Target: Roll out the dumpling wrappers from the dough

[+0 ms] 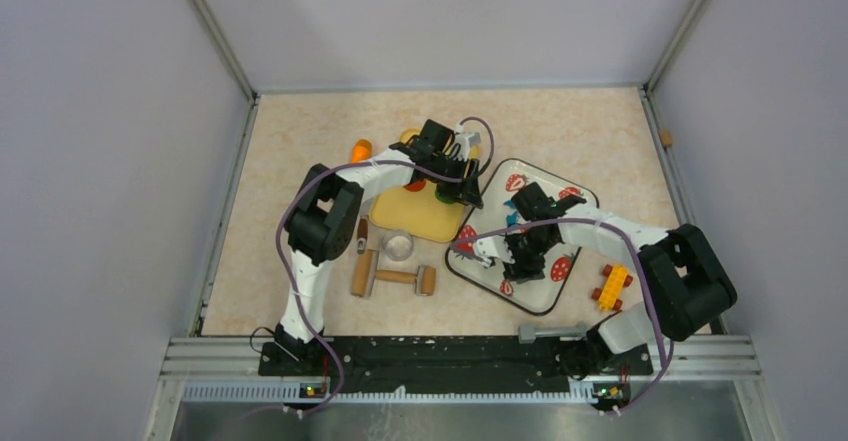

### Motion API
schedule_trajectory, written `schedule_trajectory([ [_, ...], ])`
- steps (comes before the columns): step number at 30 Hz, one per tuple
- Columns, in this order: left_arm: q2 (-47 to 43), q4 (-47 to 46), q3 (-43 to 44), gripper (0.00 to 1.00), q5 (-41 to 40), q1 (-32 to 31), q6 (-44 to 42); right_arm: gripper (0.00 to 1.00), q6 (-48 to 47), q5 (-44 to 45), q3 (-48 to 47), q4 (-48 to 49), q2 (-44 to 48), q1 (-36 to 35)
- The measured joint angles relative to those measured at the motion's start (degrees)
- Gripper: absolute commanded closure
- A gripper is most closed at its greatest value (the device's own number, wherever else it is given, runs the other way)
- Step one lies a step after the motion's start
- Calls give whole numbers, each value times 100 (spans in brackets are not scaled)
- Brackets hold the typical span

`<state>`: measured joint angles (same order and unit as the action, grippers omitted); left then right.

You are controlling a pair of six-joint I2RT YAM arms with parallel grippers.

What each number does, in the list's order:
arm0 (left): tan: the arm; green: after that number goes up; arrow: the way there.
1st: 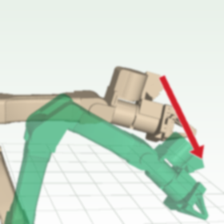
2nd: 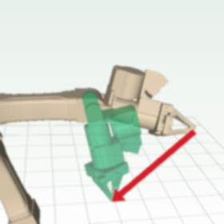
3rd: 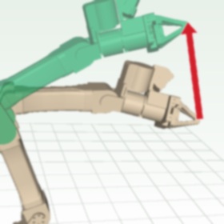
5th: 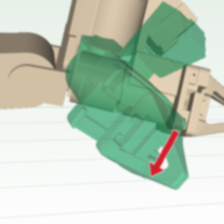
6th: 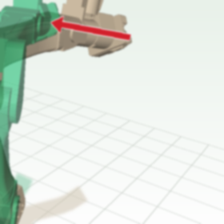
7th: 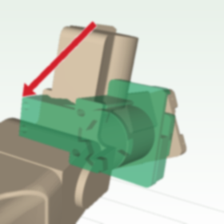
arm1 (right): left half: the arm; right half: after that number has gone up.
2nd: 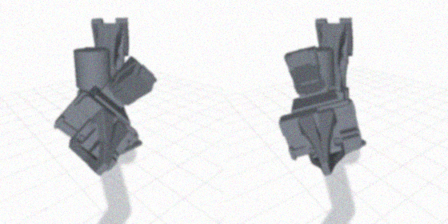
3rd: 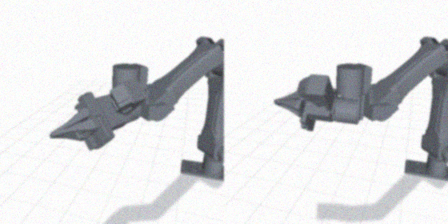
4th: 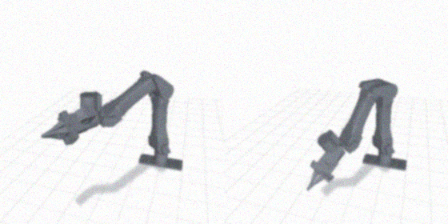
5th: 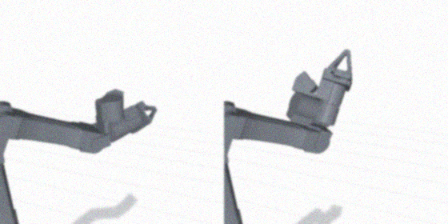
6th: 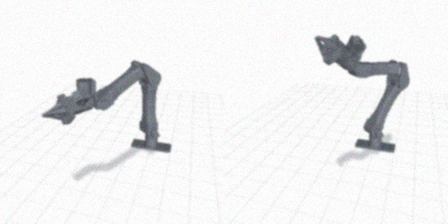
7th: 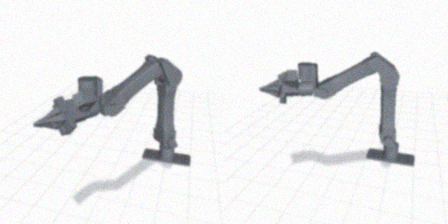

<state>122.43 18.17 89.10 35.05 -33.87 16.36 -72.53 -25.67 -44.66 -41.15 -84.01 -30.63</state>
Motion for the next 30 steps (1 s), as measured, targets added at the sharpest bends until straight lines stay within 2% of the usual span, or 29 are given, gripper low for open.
schedule_trajectory([
  [14,0,-4,0,47,0,0,44,46,-52,7,-26,-223,-9,-125],
  [23,0,-9,0,46,2,0,127,48,72,87,-55,-1019,160,-164],
  [30,0,-39,-33,46,2,0,157,45,380,114,-553,-1231,535,-164],
])
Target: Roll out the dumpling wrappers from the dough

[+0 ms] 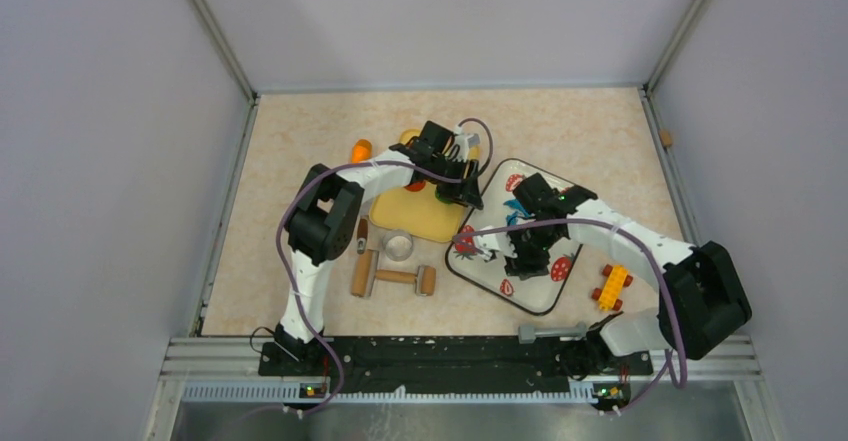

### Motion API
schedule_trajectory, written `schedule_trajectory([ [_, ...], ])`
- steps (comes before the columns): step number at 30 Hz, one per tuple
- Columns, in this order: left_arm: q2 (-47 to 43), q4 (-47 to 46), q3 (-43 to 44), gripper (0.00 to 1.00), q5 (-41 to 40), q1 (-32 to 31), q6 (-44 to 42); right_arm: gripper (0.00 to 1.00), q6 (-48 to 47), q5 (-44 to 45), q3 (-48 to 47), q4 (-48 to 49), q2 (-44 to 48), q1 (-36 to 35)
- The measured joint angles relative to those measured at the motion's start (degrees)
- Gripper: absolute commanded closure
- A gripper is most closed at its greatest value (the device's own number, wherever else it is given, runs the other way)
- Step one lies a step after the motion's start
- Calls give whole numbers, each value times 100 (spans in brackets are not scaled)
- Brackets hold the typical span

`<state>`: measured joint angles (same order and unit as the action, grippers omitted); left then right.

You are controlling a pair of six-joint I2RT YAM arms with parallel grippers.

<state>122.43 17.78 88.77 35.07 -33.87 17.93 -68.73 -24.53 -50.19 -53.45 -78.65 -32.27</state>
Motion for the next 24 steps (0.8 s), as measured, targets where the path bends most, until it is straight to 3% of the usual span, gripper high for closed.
schedule_trajectory([
  [24,0,-52,-151,45,20,-4,17,41,120,118,-52,846,-883,0],
])
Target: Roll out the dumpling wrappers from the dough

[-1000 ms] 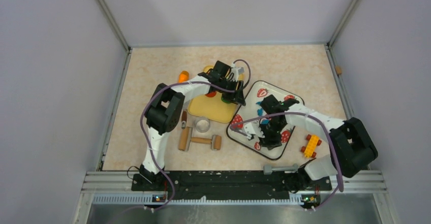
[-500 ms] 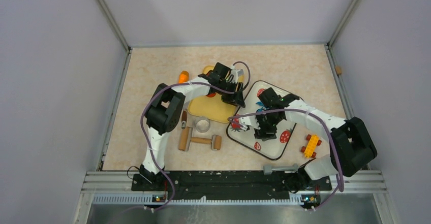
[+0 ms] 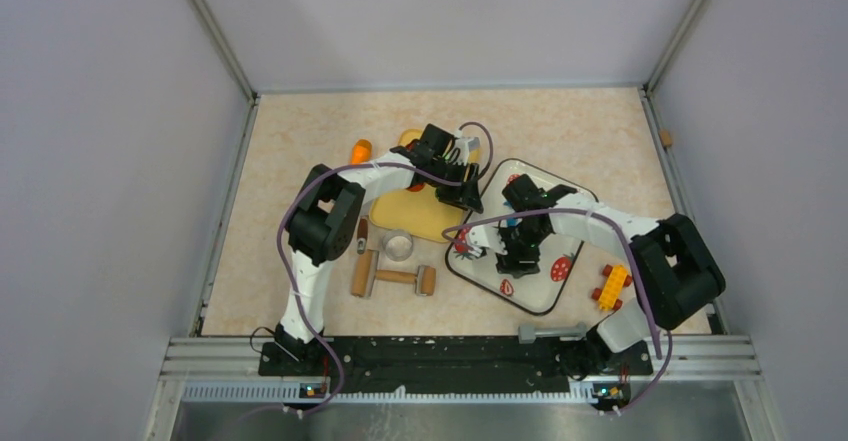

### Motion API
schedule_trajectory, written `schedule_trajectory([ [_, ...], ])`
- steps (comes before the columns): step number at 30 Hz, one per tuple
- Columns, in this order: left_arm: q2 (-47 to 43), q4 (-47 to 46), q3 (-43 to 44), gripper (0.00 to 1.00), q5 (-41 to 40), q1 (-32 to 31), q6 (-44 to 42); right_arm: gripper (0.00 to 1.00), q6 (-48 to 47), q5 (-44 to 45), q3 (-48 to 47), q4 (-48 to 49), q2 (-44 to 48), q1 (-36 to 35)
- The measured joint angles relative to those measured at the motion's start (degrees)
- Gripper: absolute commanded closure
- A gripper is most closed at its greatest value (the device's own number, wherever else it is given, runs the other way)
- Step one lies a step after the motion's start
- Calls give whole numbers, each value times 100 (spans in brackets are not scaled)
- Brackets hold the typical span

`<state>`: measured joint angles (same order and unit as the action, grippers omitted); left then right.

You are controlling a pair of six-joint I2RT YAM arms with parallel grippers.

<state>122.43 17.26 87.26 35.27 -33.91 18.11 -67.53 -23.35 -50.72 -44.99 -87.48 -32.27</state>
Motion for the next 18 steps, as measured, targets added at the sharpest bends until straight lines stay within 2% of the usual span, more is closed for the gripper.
schedule_trajectory([
  [18,0,-9,0,45,0,2,46,45,-168,225,310,236,107,-9],
])
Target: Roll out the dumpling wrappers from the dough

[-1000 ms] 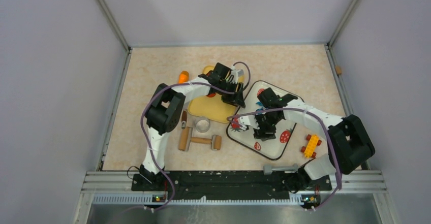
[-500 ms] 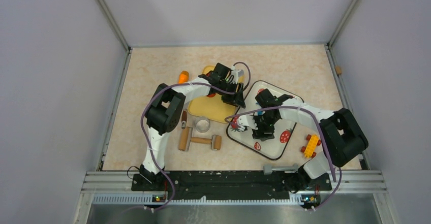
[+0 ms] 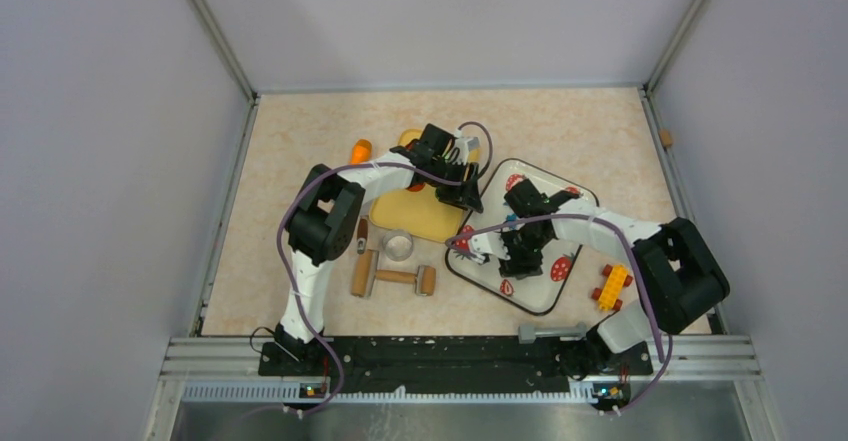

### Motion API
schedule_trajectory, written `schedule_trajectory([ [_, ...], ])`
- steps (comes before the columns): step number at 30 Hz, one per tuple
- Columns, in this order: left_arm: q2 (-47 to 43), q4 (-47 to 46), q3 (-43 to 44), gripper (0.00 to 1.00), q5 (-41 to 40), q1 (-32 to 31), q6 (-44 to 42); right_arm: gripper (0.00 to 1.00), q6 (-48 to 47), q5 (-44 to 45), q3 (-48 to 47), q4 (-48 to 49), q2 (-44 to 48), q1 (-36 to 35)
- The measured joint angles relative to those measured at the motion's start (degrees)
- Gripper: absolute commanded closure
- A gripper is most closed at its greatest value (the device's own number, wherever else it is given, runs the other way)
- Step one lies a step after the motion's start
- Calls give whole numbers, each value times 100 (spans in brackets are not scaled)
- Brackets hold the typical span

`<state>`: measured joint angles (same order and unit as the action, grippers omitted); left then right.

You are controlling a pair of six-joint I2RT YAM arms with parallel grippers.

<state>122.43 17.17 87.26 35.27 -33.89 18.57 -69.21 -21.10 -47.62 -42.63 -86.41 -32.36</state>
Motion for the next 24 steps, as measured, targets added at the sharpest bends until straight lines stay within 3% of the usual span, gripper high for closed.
schedule_trajectory([
  [9,0,0,0,45,7,0,103,45,42,-79,37,-238,66,0],
  [15,0,0,0,45,48,4,105,46,160,-162,-48,-925,120,0],
  [20,0,0,0,45,92,33,103,45,356,-520,-850,-1961,479,122],
  [24,-2,0,0,43,107,48,96,44,682,-1054,-1637,-2339,798,691],
])
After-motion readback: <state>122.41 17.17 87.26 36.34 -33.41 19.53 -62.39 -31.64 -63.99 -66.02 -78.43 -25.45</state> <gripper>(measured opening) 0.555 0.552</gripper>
